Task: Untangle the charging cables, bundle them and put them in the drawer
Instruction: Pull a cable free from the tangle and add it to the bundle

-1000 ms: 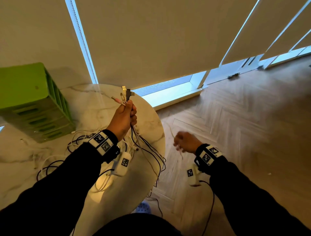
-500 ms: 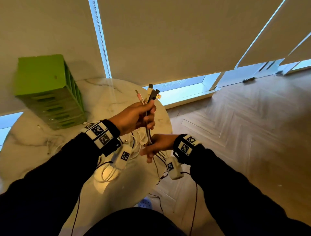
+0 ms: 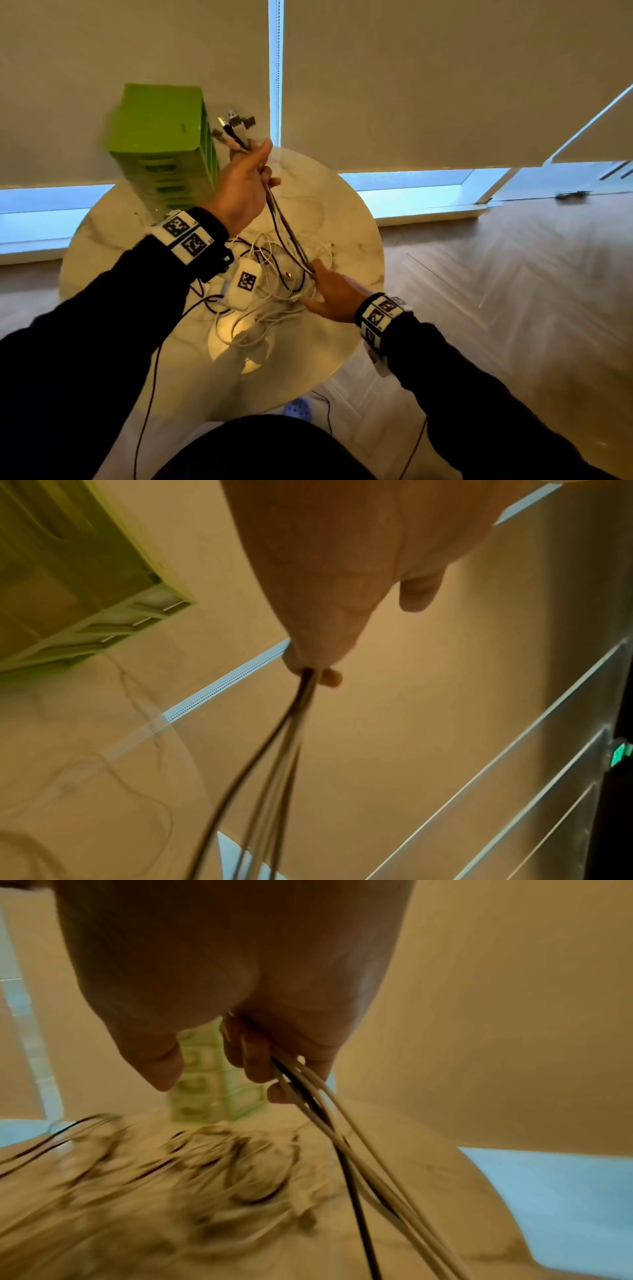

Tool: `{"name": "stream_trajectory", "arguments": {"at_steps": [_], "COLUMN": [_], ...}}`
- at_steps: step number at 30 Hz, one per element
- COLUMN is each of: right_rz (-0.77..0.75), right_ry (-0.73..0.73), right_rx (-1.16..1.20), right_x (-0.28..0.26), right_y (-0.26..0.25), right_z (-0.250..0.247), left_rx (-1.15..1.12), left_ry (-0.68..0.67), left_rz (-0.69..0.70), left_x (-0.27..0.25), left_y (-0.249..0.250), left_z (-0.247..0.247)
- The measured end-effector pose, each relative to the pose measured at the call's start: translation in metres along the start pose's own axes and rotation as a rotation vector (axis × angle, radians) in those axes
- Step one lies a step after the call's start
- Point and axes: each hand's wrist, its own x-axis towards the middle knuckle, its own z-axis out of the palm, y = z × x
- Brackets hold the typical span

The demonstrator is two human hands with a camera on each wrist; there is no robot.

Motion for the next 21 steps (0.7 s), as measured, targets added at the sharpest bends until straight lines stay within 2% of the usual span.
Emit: {"name": "stream_trajectory", "arguments": {"at_steps": [3, 5, 8, 10, 12, 15, 21], "right_rz": [-0.074, -0.087, 0.01, -0.005, -0.022, 0.125, 0.144], "right_ry": [-0.206, -0.286, -0.426, -0.467, -0.394, -0.213, -0.213], "right_rx": [-0.075, -0.079, 0.168, 0.293, 0.299, 0.324, 0.069], "right_x": [-0.002, -0.002, 0.005, 0.014, 0.025, 0.05, 0.097], "right_y": [-0.034, -0.042, -0.038, -0.032, -0.026, -0.003, 0.042], "right_z": [0.034, 0.054, 0.062, 0.053, 0.034, 0.013, 0.038], "left_rx": [0.147, 0.24, 0.337, 0.405, 0.408, 0.421, 0.448], "left_ry": [0.157, 0.171, 0.143, 0.131, 0.149, 0.179, 0.192], "left_rz": [-0.022, -0.093, -0.166, -0.171, -0.149, -0.147, -0.171], "left_x": [-0.006, -0.01, -0.017, -0.021, -0.022, -0.025, -0.036], "left_y": [-0.02, -0.035, -0.046, -0.048, -0.049, -0.048, -0.06], "left_z": [-0.006, -0.014, -0.029, -0.038, -0.047, -0.058, -0.068]}}
